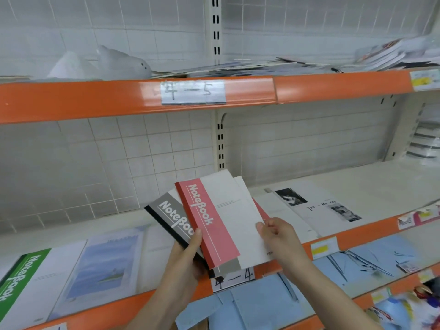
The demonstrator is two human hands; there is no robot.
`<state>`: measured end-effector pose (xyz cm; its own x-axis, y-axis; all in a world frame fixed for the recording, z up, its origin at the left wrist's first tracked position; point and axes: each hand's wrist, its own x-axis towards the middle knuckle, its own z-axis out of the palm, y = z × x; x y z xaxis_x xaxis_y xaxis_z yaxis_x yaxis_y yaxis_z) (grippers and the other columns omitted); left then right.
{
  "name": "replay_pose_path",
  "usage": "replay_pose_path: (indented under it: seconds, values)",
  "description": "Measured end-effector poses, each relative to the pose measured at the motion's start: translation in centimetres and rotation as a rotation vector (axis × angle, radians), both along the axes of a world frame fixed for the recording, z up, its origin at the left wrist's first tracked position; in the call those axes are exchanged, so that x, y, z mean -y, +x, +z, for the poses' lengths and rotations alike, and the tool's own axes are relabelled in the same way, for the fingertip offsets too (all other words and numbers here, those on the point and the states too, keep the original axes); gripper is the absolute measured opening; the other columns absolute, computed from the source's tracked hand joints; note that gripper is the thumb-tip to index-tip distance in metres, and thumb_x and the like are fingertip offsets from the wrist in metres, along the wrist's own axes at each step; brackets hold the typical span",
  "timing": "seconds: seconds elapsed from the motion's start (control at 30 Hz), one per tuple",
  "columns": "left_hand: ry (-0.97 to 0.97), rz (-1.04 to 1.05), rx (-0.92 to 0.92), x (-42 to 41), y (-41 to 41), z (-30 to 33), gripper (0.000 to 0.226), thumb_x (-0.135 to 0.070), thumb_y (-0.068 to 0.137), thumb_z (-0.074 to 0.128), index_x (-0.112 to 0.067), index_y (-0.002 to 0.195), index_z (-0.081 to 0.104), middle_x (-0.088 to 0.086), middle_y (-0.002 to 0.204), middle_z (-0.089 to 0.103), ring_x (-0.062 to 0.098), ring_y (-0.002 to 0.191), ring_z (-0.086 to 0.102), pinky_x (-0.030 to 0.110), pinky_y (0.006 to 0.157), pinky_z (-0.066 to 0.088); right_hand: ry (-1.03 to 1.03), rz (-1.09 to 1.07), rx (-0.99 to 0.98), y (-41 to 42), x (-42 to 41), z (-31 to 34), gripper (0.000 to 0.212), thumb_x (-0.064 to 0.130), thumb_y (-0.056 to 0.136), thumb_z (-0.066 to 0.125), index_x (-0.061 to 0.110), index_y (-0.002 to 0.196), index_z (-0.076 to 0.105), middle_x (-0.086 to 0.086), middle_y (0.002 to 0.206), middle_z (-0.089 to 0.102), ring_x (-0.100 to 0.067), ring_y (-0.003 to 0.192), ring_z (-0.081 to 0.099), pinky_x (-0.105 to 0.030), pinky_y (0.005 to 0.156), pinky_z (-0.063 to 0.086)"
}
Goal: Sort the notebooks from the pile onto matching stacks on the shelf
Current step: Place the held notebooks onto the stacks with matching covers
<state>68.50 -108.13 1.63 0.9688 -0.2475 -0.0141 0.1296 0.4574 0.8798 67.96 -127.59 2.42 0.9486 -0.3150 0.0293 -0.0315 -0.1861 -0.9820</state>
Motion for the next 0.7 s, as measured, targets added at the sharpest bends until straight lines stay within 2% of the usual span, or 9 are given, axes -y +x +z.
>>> replay_pose_path:
  seconds: [0.07,0.13,0.2,0.27,0.37,0.43,0.5,0.6,0.7]
  values:
    - [0.025,-0.058,0.043,1.0,0.2,0.0,0.049,-0.019,0.086,0.059,-0.021,0.133,0.048,0.004,0.123,0.066,0.023,0.111,0.064,0.04,0.079,0.058,-0.025,-0.031,0.003,0.1,1.3,0.0,0.028,0.023,0.097,0.049,0.002,0.08,0.054,-0.001,0.07,0.052,-0.013,0.062,0.044,-0.024,0.054,0.033]
    - [0.07,-0.103,0.066,2.0,0.5,0.0,0.053,-0.01,0.082,0.071,-0.018,0.13,0.05,0.006,0.12,0.067,0.025,0.108,0.065,0.046,0.081,0.056,-0.075,-0.071,0.02,0.2,2.7,-0.1,0.031,0.023,0.099,0.044,0.005,0.075,0.053,-0.001,0.07,0.049,-0.013,0.062,0.042,-0.024,0.054,0.031]
    - [0.113,-0.163,0.083,3.0,0.8,0.0,0.063,-0.007,0.073,0.072,-0.015,0.131,0.049,0.009,0.12,0.067,0.028,0.109,0.065,0.049,0.085,0.054,-0.11,-0.094,0.03,0.5,4.0,-0.2,0.036,0.021,0.099,0.041,0.012,0.064,0.043,0.003,0.062,0.04,-0.012,0.056,0.034,-0.024,0.053,0.025]
    - [0.119,-0.206,0.089,4.0,0.9,0.0,0.069,-0.007,0.068,0.072,-0.013,0.133,0.047,0.011,0.12,0.067,0.029,0.11,0.064,0.045,0.082,0.056,-0.123,-0.093,0.019,0.7,5.2,-0.4,0.04,0.019,0.099,0.04,0.015,0.06,0.034,0.004,0.059,0.031,-0.012,0.054,0.027,-0.026,0.053,0.021]
    - [0.077,-0.228,0.091,5.3,0.9,0.2,0.09,-0.017,0.052,0.091,-0.015,0.131,0.048,0.011,0.12,0.067,0.029,0.109,0.065,0.04,0.077,0.057,-0.12,-0.085,0.01,1.2,6.4,-0.6,0.039,0.017,0.099,0.039,0.015,0.062,0.03,0.003,0.058,0.025,-0.013,0.054,0.024,-0.027,0.053,0.018]
    - [0.053,-0.224,0.081,6.0,0.9,0.4,0.1,-0.026,0.041,0.097,-0.013,0.129,0.051,0.013,0.119,0.067,0.029,0.106,0.066,0.04,0.073,0.057,-0.144,-0.087,0.017,1.6,7.2,-0.6,0.04,0.015,0.099,0.039,0.016,0.06,0.028,0.002,0.057,0.024,-0.013,0.054,0.023,-0.027,0.053,0.018]
    - [0.029,-0.193,0.052,6.6,0.9,0.3,0.096,-0.022,0.044,0.096,-0.011,0.128,0.051,0.013,0.117,0.068,0.029,0.104,0.067,0.04,0.072,0.058,-0.148,-0.103,0.015,2.2,8.0,-0.7,0.042,0.012,0.098,0.039,0.017,0.059,0.027,0.002,0.056,0.025,-0.014,0.055,0.023,-0.029,0.054,0.017]
    - [0.009,-0.151,0.011,7.0,1.0,0.2,0.078,-0.004,0.062,0.084,-0.014,0.131,0.05,0.011,0.12,0.067,0.029,0.108,0.065,0.042,0.079,0.057,-0.11,-0.095,0.006,2.8,8.8,-1.0,0.042,0.01,0.097,0.038,0.018,0.058,0.026,0.002,0.056,0.024,-0.015,0.056,0.022,-0.029,0.056,0.016]
    - [-0.029,-0.169,0.033,7.2,0.8,0.5,0.095,-0.026,0.05,0.094,-0.018,0.133,0.048,0.009,0.127,0.063,0.028,0.116,0.061,0.04,0.083,0.056,-0.15,-0.068,0.037,3.1,8.7,-1.2,0.038,0.009,0.096,0.038,0.015,0.06,0.03,0.002,0.057,0.026,-0.014,0.056,0.023,-0.029,0.054,0.018]
